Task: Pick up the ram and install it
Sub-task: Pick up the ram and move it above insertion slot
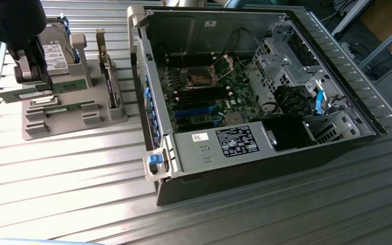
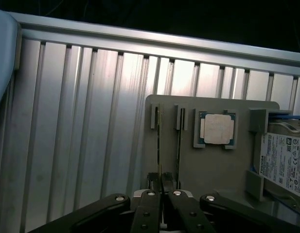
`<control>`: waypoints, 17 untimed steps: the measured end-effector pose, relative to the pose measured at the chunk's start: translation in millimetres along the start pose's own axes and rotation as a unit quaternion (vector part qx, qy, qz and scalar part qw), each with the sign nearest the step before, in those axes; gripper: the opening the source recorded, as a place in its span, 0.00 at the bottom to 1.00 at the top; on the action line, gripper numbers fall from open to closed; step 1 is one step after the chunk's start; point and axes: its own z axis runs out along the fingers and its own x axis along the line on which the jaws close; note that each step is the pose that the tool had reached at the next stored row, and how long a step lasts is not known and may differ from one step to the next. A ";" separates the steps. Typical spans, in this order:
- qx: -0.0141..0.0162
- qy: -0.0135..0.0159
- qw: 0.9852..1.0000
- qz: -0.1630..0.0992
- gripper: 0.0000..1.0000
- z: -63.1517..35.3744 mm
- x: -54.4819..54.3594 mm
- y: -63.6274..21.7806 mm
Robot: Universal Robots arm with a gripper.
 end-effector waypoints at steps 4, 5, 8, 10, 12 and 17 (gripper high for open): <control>0.000 0.000 1.000 0.000 0.13 -3.7 -0.1 0.2; 0.000 0.000 1.000 0.000 0.13 -4.3 -0.1 0.2; 0.000 0.000 1.000 0.000 0.13 -7.5 -0.1 0.3; 0.000 0.000 1.000 0.000 0.13 -9.6 -0.2 0.4; 0.000 0.000 1.000 0.000 0.13 -11.4 -0.2 0.5; 0.000 0.000 1.000 0.000 0.13 -16.0 -0.3 0.7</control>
